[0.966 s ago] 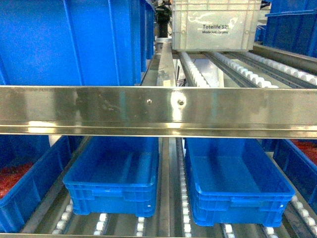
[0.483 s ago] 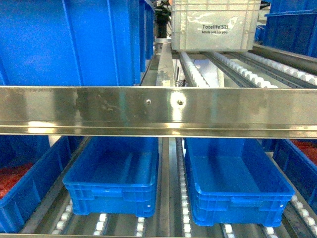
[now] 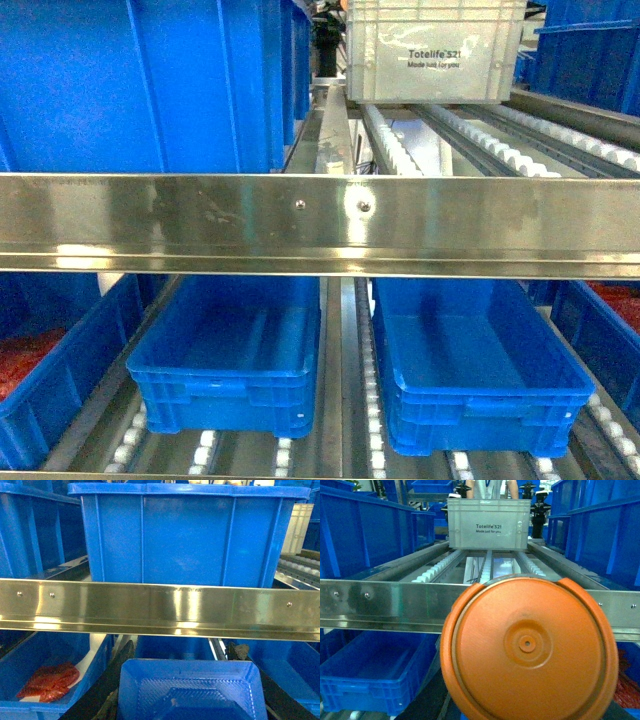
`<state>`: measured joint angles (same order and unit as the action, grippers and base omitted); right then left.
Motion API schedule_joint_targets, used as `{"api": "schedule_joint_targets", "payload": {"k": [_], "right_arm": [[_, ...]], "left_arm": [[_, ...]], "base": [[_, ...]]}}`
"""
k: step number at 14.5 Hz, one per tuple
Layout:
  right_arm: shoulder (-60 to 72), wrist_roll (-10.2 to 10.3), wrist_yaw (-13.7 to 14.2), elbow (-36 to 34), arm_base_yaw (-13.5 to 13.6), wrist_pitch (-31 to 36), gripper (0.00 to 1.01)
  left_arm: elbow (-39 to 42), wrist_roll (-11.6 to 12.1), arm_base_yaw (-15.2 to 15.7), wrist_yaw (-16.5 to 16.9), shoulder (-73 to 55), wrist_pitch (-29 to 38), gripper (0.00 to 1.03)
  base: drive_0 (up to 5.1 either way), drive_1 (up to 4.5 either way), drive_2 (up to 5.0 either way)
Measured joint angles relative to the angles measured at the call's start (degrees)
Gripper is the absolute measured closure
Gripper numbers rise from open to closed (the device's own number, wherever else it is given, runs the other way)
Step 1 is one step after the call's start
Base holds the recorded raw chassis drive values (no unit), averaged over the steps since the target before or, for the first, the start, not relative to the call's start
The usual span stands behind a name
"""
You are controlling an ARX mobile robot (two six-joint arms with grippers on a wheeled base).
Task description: Sort blue parts and orange caps into right shelf containers
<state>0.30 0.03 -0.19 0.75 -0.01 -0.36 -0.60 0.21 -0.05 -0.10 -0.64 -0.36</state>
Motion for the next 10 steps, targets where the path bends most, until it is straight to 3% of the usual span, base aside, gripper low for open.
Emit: {"api": "schedule_joint_targets", "payload": {"k": [10], "right_arm": [[0.0, 0.09, 0.15, 0.0, 0.0, -0.04, 0.6]], "left_arm": [[0.02, 0.0, 0.0, 0.07, 0.02, -0.02, 0.6]], "base": [[-5.0, 2.49, 2.5]]}}
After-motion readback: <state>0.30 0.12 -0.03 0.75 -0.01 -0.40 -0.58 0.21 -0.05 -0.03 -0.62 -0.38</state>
